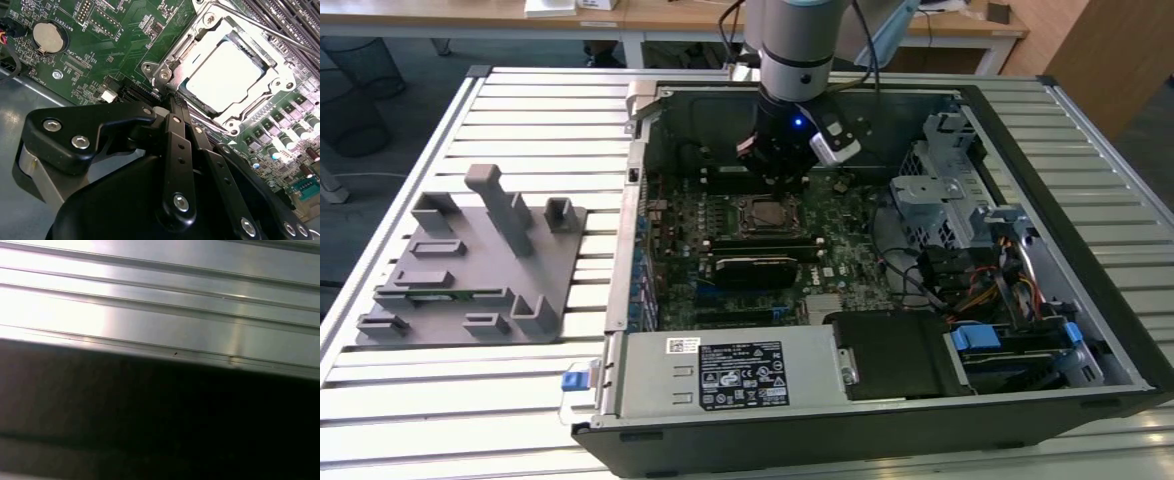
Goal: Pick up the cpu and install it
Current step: 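Install the first cpu locking lever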
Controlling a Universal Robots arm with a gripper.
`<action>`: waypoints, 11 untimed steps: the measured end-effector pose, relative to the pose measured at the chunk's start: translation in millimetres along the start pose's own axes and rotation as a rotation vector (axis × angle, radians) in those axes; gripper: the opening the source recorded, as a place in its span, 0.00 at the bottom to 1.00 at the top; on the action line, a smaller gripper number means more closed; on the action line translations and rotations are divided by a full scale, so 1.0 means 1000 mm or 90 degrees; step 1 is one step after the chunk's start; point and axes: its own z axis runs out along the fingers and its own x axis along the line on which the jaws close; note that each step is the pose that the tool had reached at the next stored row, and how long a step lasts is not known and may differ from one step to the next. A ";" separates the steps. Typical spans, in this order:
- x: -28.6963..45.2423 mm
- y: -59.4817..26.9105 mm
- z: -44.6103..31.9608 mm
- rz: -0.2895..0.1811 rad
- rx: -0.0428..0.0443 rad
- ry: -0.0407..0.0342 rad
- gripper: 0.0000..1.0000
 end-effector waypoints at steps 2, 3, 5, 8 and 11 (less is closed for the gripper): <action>0.0000 0.0000 0.0000 0.000 0.0000 0.0000 0.11; 0.0000 0.0000 0.0000 0.000 0.0000 0.0000 0.11; -0.0001 0.0000 -0.0010 0.000 -0.0001 0.0001 0.11; -0.0001 0.0002 -0.0042 0.000 -0.0001 0.0001 0.11; -0.0001 0.0002 -0.0041 0.000 0.0055 0.0008 0.11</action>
